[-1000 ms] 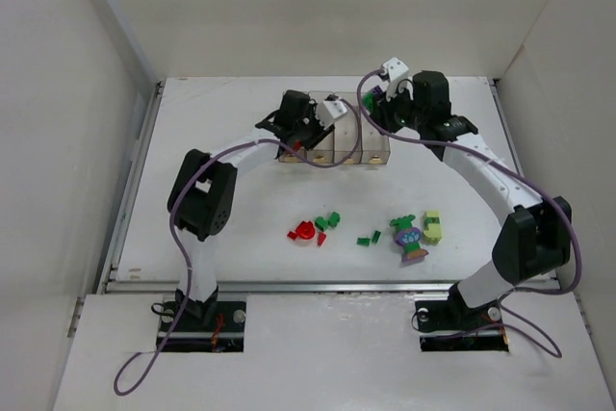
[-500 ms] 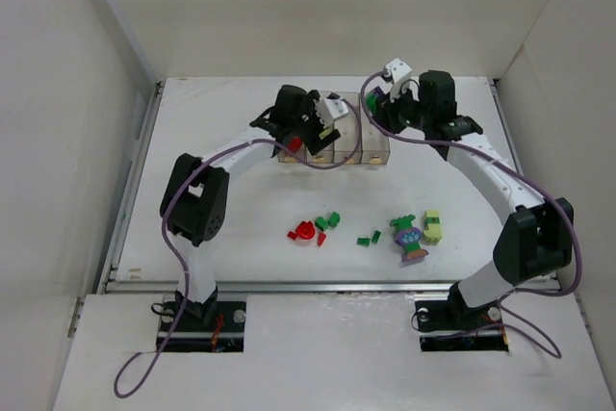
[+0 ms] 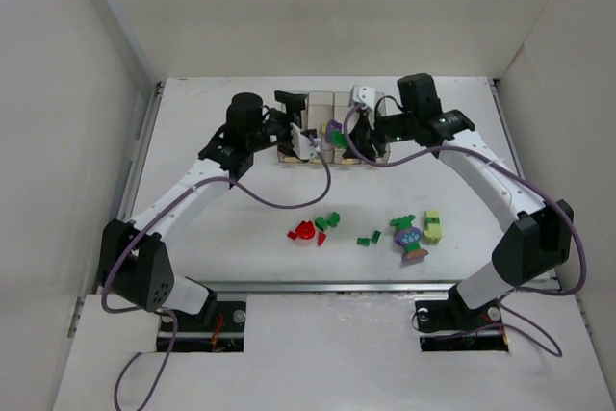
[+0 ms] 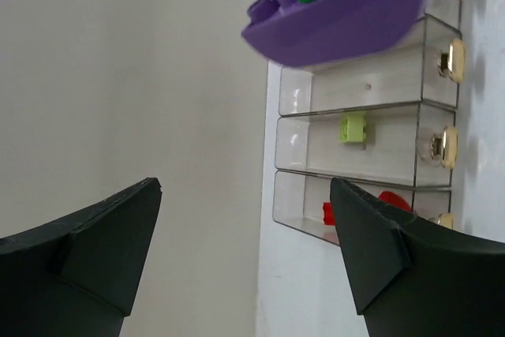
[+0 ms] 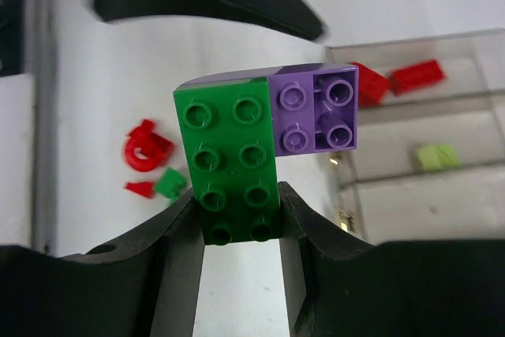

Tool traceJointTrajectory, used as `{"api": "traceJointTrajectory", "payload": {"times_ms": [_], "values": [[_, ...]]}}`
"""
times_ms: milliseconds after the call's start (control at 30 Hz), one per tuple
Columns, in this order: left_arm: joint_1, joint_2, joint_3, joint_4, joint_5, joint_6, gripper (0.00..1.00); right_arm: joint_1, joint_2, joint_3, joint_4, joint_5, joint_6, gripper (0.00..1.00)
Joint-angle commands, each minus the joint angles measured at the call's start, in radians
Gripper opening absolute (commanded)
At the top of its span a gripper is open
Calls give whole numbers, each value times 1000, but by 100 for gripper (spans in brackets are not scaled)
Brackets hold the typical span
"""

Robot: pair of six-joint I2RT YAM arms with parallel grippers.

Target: Sort the legos into containers by color

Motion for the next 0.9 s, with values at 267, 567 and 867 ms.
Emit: {"api": "traceJointTrajectory", "payload": {"times_ms": [267, 567, 867], "values": [[-5, -68, 1, -156, 176, 526, 87, 172, 69, 151, -305, -6, -193, 0], [-16, -200, -140, -202, 237, 690, 58, 182, 87, 162, -314, 6, -184, 0], [-37, -180, -140, -249, 247, 712, 61, 201, 107, 200, -305, 15, -166, 0]]}}
